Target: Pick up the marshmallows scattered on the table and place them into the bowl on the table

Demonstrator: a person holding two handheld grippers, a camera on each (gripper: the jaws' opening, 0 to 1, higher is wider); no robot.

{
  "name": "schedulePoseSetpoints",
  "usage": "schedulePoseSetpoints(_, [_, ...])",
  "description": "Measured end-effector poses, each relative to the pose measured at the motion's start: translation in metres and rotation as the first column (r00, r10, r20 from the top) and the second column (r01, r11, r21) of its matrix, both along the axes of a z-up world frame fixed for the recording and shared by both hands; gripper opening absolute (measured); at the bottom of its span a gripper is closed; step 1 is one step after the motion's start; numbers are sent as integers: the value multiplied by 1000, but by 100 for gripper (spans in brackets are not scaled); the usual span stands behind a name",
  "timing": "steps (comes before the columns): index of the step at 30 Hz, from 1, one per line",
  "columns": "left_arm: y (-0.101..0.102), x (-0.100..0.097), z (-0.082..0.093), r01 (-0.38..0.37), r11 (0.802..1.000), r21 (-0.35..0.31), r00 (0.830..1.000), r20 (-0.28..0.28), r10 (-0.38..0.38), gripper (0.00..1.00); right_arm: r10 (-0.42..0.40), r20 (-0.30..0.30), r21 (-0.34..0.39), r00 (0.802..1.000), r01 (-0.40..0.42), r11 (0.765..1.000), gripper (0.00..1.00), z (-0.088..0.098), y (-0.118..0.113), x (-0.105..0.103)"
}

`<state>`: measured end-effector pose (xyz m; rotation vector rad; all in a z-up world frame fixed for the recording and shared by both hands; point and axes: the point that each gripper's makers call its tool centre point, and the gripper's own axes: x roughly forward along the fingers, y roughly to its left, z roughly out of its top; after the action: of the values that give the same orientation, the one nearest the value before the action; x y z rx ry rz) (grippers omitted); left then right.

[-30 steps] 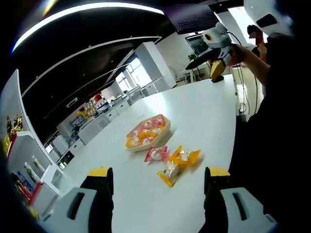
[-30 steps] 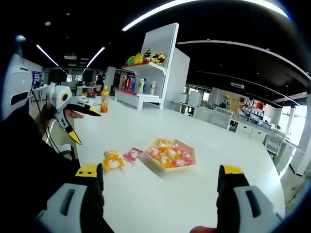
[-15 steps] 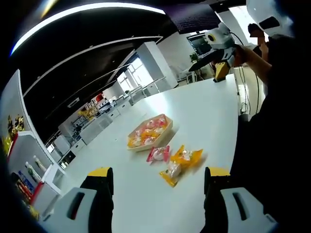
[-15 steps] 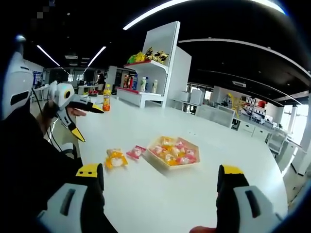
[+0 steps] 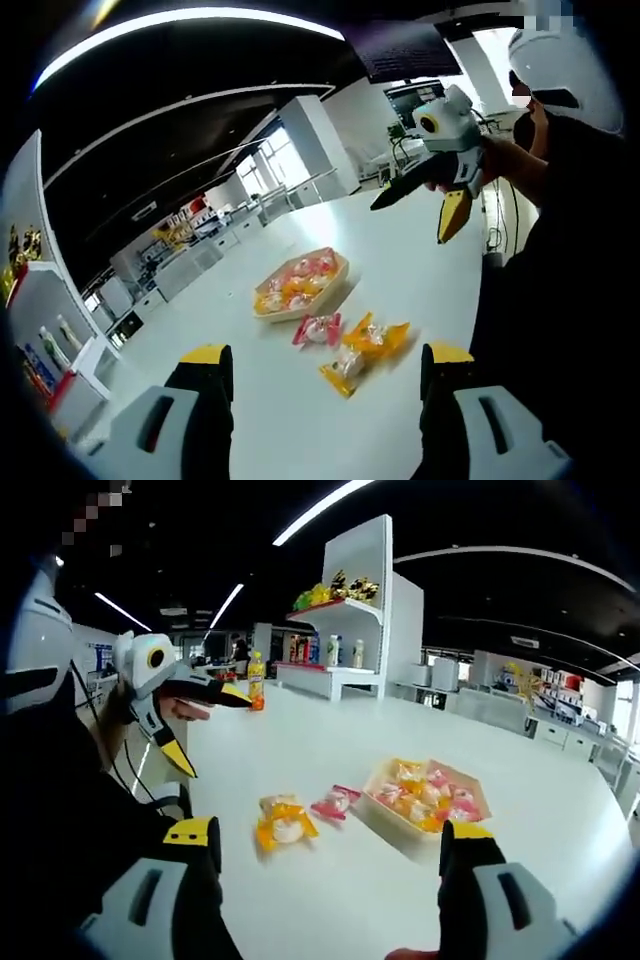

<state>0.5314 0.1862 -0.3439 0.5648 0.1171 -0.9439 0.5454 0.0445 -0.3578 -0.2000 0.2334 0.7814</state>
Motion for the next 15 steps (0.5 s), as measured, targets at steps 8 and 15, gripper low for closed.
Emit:
schedulePoseSetpoints(8, [2, -4, -2, 5, 1000, 6, 1000, 1, -5, 76, 93, -77, 16, 993, -92, 996, 83, -32, 40, 10])
schedulePoseSetpoints(15, [1, -9, 8, 25, 999, -28, 1000, 10, -25, 76, 150, -111, -3, 983, -151, 989, 78, -59, 71, 18])
